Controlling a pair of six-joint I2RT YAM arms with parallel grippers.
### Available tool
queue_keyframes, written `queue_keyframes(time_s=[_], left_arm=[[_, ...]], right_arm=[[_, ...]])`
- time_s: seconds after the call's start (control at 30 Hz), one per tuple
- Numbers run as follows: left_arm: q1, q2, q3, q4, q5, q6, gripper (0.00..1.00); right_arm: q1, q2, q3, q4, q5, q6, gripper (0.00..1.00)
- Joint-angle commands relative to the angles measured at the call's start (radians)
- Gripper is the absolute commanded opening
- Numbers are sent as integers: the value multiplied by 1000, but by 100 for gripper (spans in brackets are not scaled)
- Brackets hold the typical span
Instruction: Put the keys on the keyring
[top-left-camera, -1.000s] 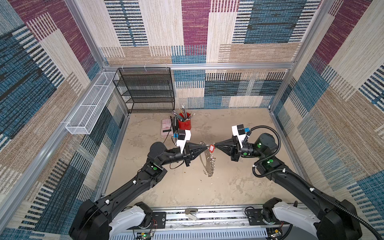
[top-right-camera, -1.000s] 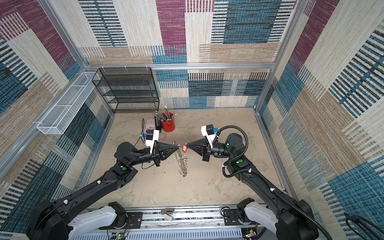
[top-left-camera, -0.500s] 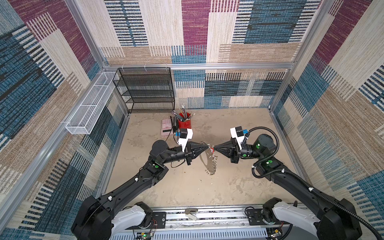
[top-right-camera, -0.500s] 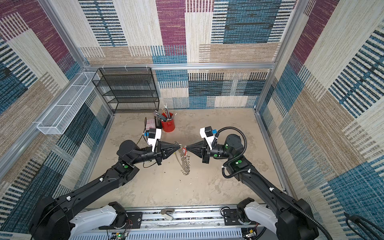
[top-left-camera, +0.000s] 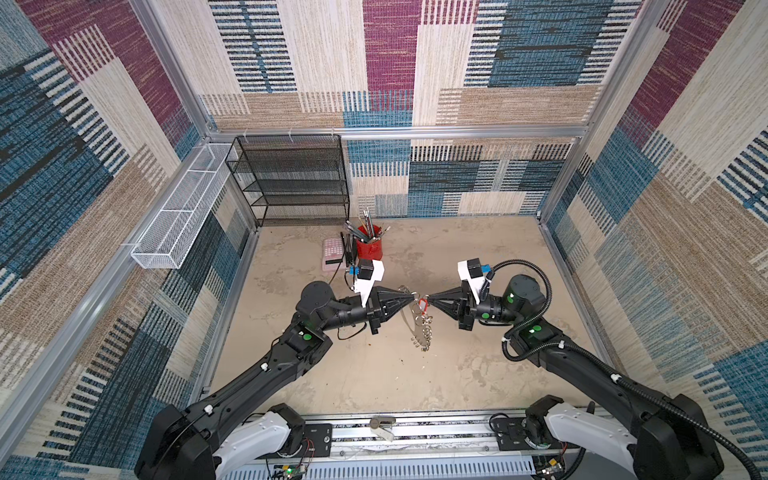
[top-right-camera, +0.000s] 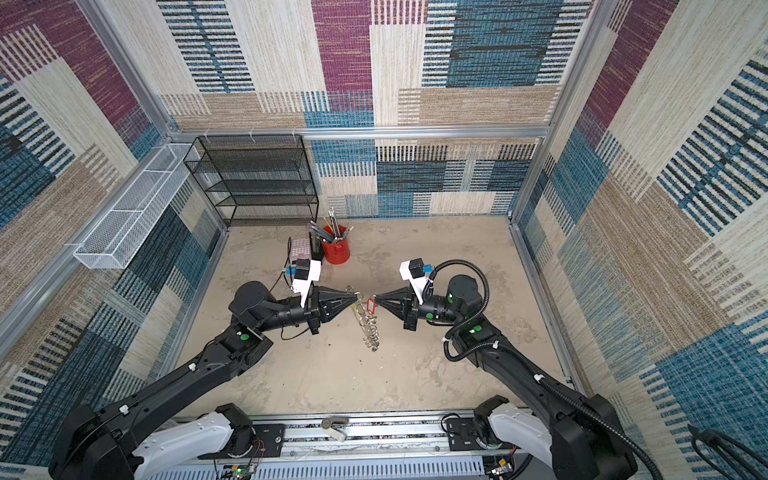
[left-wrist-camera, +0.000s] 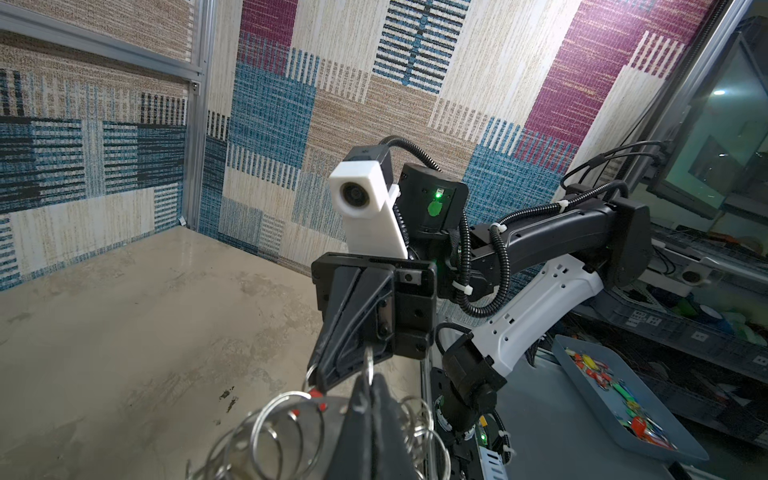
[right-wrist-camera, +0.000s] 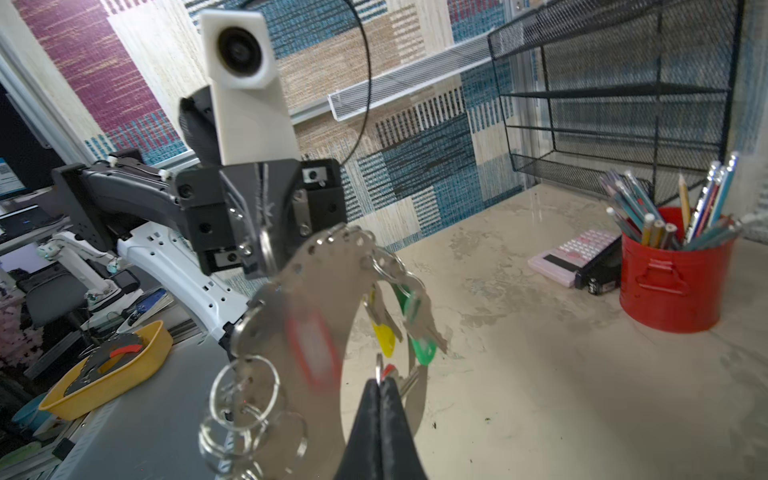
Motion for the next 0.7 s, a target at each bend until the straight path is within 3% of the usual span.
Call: queue_keyframes(time_s=[0.0,0.27,0.67], left_arm=[[1,-19,-8,-21,-11,36,0],[1,-58,20,-169,-12,103,0],[0,-70,283,-823,18,482,0]], right_arm=[[0,-17,-24,17,36,28,0],[1,-24,-24,19,35,22,0],[1,-6,-21,38,35,10,0]])
